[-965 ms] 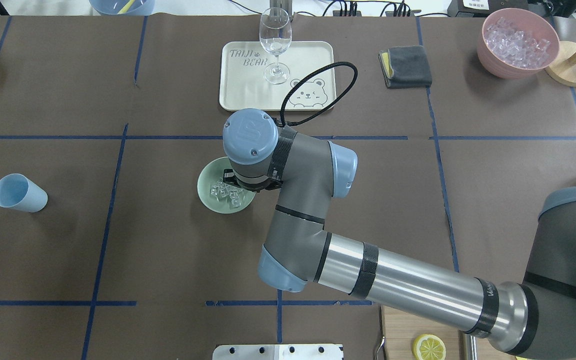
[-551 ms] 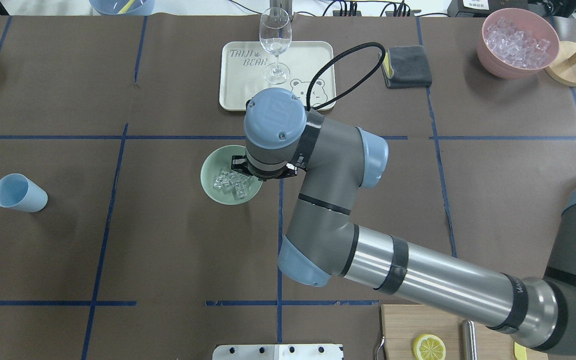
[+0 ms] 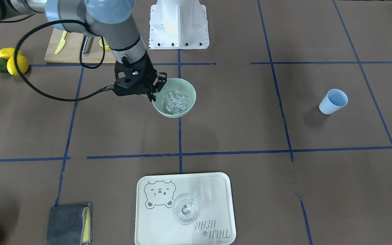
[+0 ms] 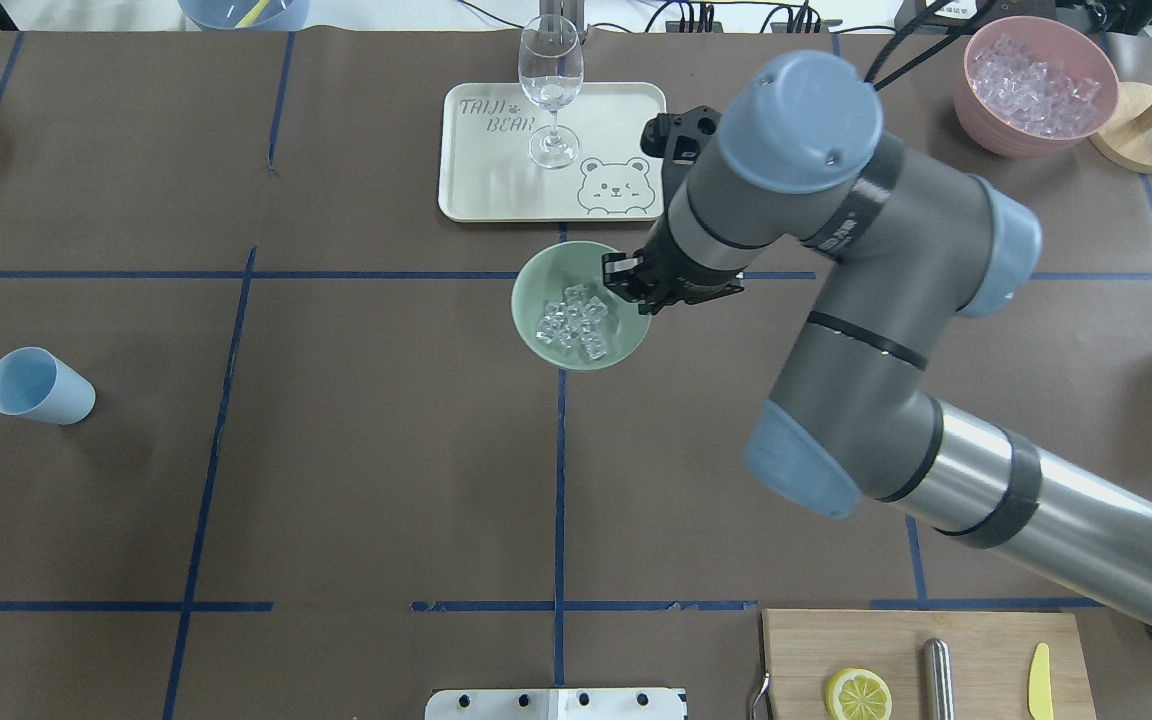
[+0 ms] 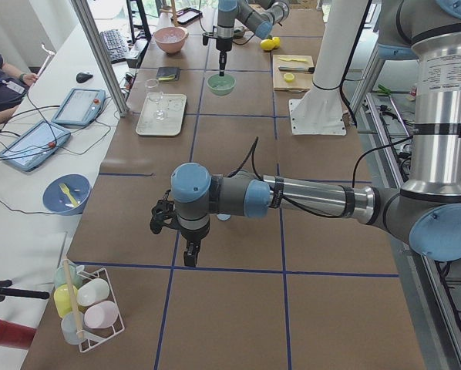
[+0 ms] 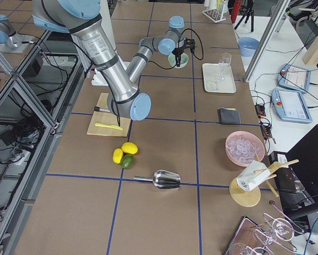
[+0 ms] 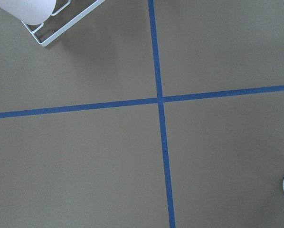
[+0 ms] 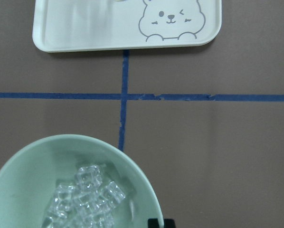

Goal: Pour ice into bowl

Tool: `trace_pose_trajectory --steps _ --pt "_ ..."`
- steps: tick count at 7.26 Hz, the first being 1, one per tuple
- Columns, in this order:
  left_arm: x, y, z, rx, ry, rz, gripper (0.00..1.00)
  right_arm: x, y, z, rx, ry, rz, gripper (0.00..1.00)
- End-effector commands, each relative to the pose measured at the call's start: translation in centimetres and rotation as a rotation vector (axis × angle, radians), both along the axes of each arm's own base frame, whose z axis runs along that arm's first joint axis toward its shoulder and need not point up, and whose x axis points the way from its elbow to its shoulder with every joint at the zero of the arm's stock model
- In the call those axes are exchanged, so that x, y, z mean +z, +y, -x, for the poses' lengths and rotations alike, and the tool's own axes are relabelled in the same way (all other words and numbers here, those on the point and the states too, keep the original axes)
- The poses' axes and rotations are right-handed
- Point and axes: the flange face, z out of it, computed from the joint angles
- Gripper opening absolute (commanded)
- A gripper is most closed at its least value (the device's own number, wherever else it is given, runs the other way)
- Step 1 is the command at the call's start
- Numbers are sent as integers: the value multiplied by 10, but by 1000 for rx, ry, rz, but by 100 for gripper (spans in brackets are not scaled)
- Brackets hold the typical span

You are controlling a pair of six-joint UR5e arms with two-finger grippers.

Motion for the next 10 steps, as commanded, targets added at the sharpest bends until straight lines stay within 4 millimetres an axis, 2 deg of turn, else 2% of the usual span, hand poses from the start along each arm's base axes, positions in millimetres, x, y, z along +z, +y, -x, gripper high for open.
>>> trace_pose_trajectory --steps 1,3,4,5,6,7,8,9,10 --pt "0 0 0 0 0 -7 100 68 -17 -60 -48 23 -75 0" --pt "3 -2 0 0 -1 -22 100 147 -13 -109 -81 -27 -105 0" --pt "4 -1 0 0 -1 -19 100 195 -7 -137 -87 -8 -139 0" --pt "4 0 0 0 -1 -19 100 234 -2 -168 -104 8 -130 0" --pt "6 2 0 0 -2 -16 100 271 3 -208 -128 10 -96 0" --pt "6 3 0 1 -1 -16 100 306 15 -236 -148 32 -78 0" --pt "8 3 0 3 -1 -15 100 326 21 -248 -139 52 -51 0" --pt "7 3 0 3 -1 -16 100 342 22 -251 -135 54 -44 0" --pt "6 3 0 3 -1 -18 100 376 19 -248 -131 37 -72 0"
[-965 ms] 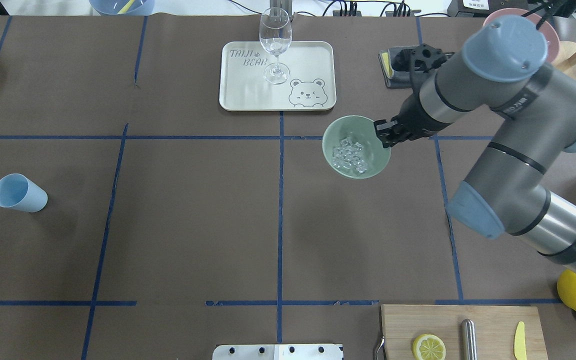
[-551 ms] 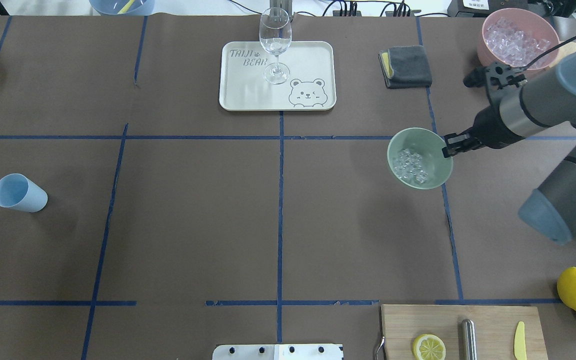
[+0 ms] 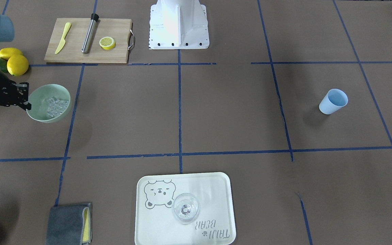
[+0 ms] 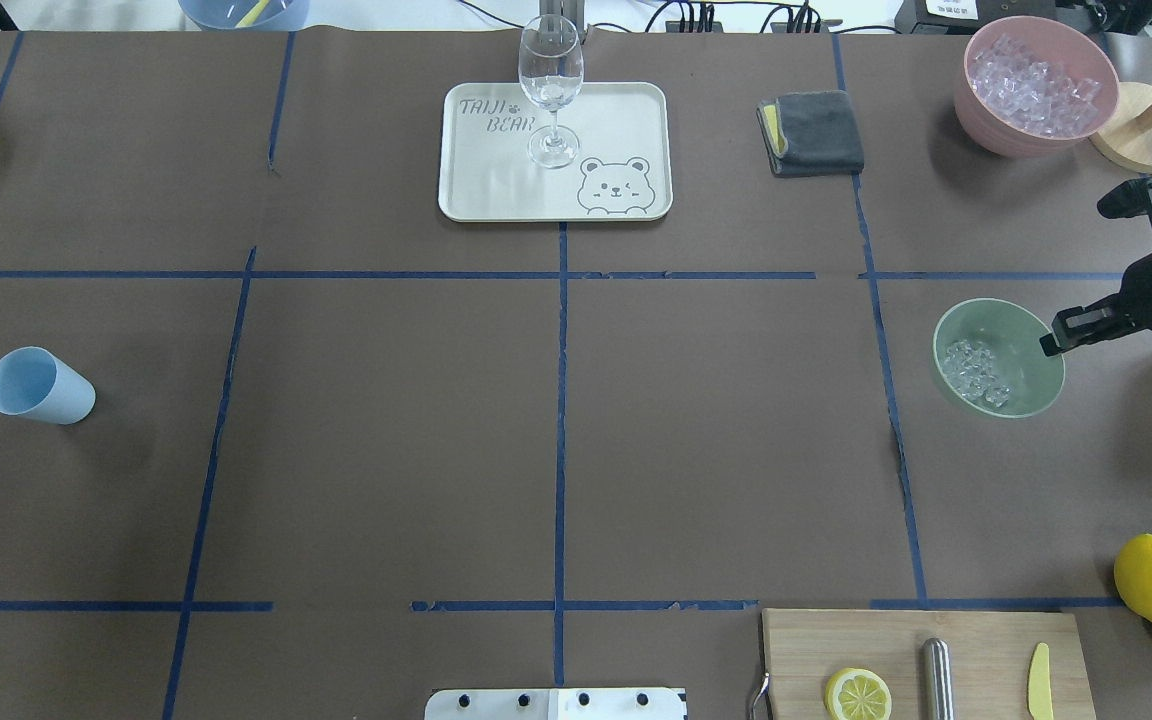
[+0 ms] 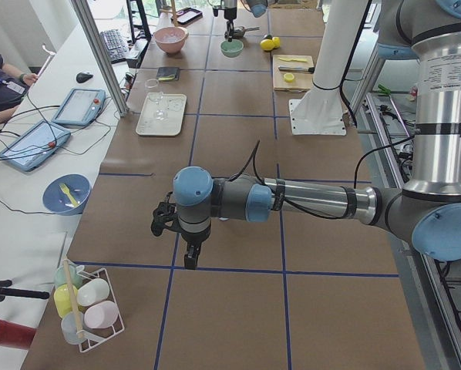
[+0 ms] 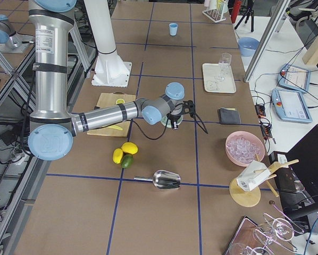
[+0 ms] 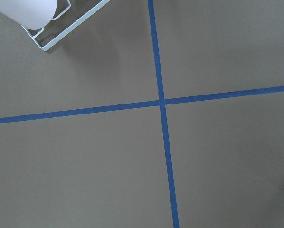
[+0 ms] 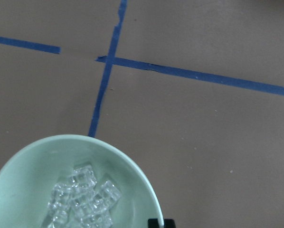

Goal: Pour ice into bowl

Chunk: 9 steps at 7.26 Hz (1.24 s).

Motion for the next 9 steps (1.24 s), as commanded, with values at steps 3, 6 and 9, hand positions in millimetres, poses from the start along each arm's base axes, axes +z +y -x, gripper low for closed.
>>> trace_pose_trajectory --steps 3,6,9 --pt "-1 0 0 0 -2 -3 100 71 0 -2 44 -64 -36 0" --pt "-1 1 0 0 0 -1 100 71 -2 -4 62 -47 -53 99" --pt "-1 1 0 0 0 2 100 49 -12 -33 109 -20 -13 100"
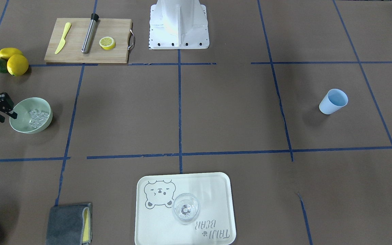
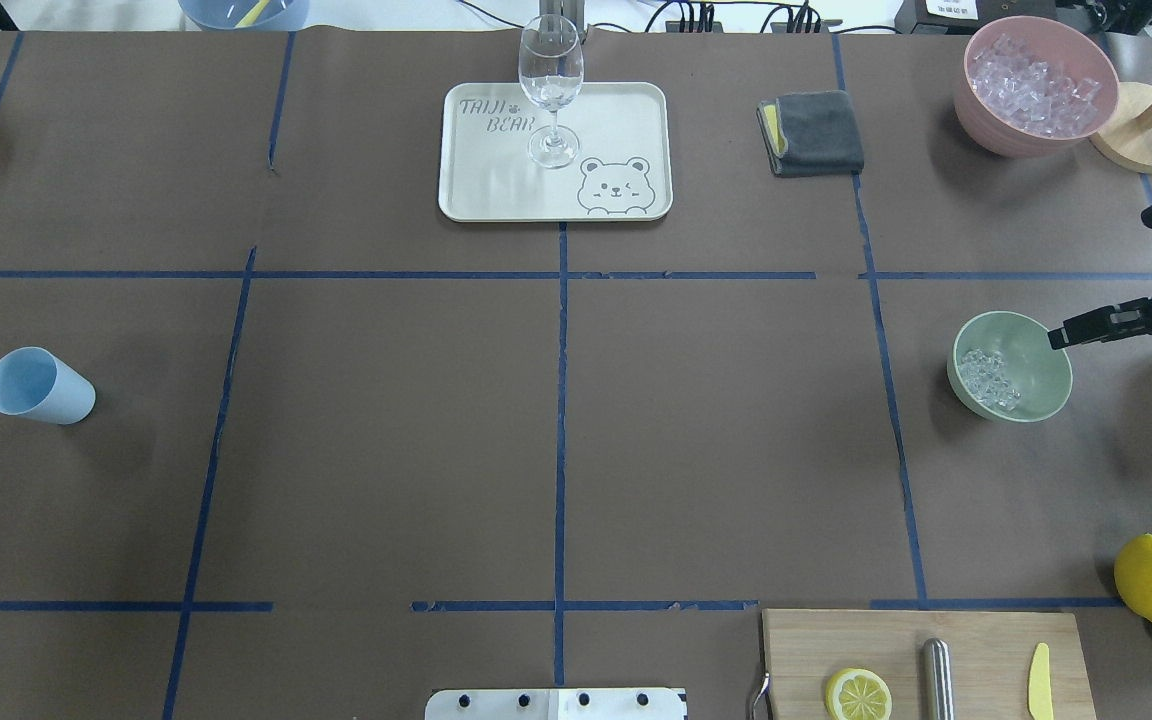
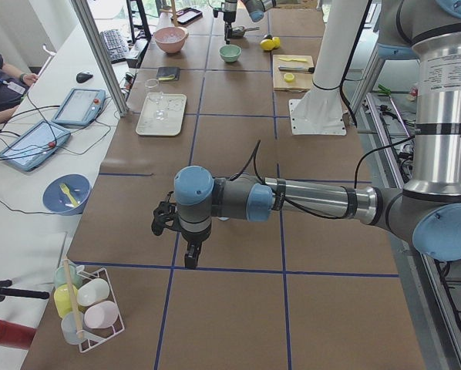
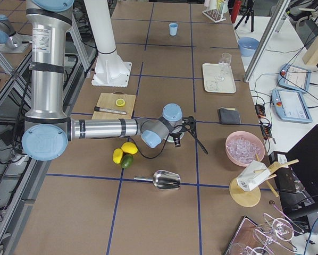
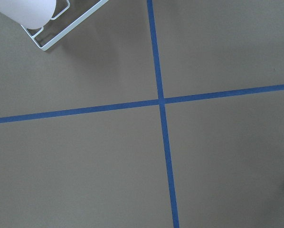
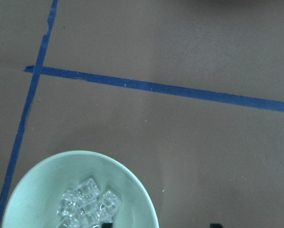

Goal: Pour ice into bowl

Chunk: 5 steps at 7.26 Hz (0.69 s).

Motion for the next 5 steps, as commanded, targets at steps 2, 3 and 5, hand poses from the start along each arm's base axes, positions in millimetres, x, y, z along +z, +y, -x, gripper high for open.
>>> trace_pose_trajectory --steps 2,3,5 --pt "2 1 0 -1 4 16 100 1 -13 -65 -23 99 -18 100" --pt "4 2 -2 1 10 50 100 13 -15 -108 -45 133 -42 100" --pt "7 4 -3 4 9 68 100 37 -9 -214 -105 203 -78 100"
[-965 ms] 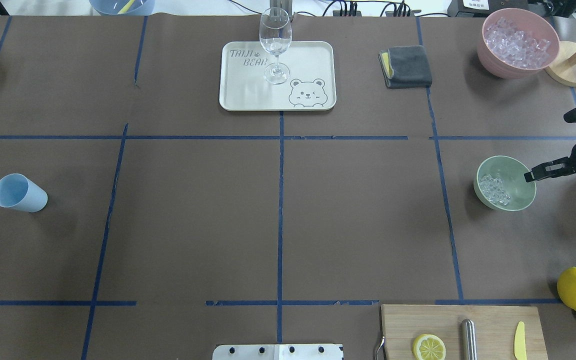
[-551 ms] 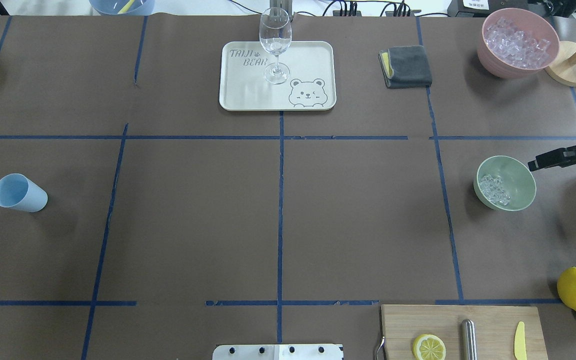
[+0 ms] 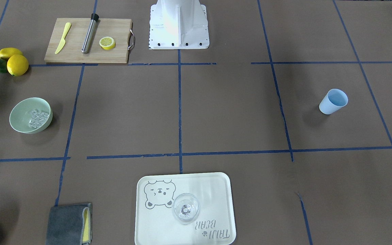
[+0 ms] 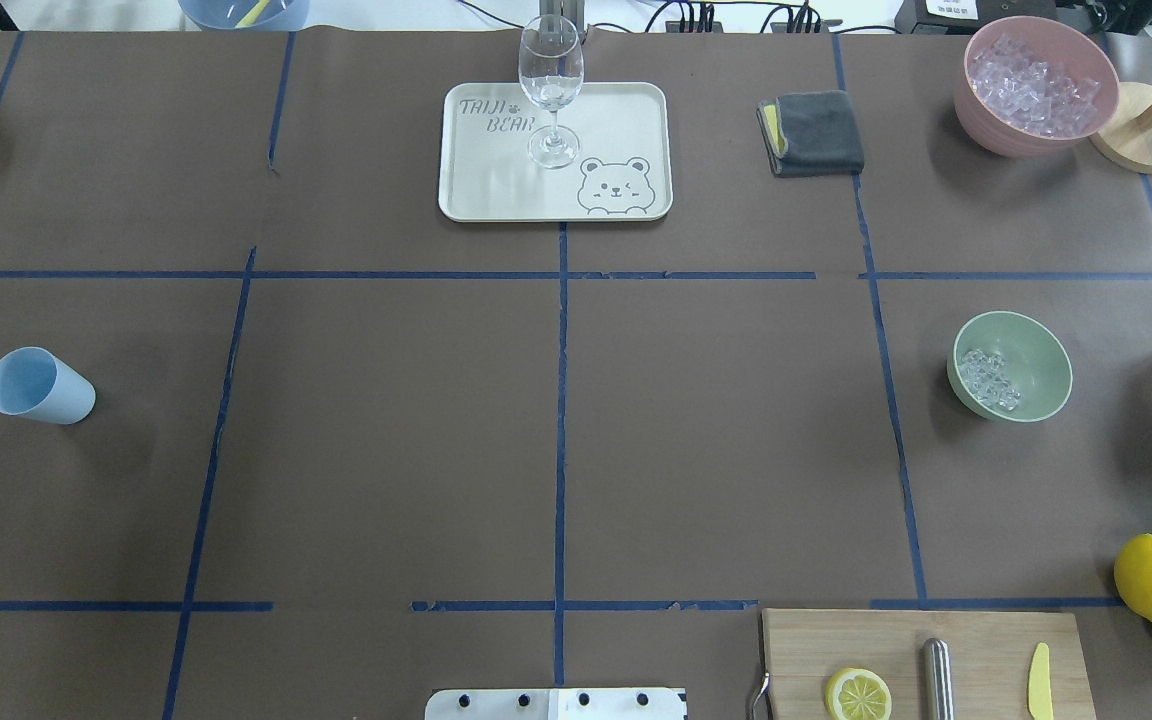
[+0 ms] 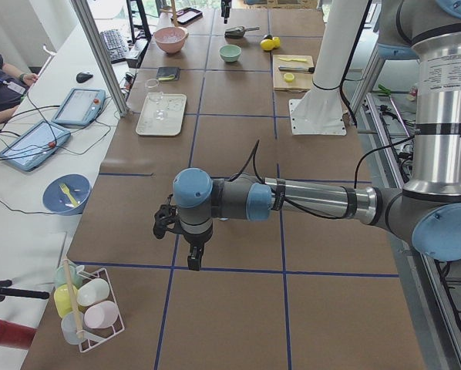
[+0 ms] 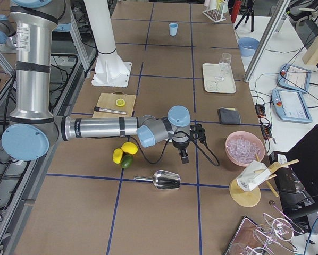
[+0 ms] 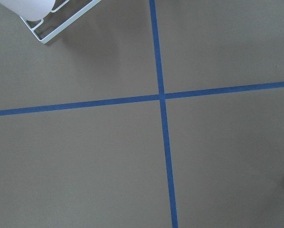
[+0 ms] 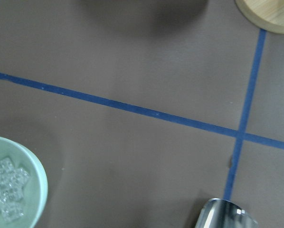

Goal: Pour ice into bowl

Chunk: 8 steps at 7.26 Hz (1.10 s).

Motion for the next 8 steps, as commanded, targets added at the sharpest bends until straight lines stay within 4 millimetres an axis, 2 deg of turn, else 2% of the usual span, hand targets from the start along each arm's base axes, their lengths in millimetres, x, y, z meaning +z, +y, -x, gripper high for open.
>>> trace_pose_trajectory --steps 1,3,7,8 --pt "12 8 0 0 5 30 100 25 21 -118 -83 58 -6 100" --pt "11 14 0 0 5 30 100 45 47 -156 -19 72 67 100" --pt "2 12 -2 7 5 2 100 68 61 -160 54 94 185 100" --pt "6 11 -2 10 5 2 100 66 62 -159 65 80 186 100"
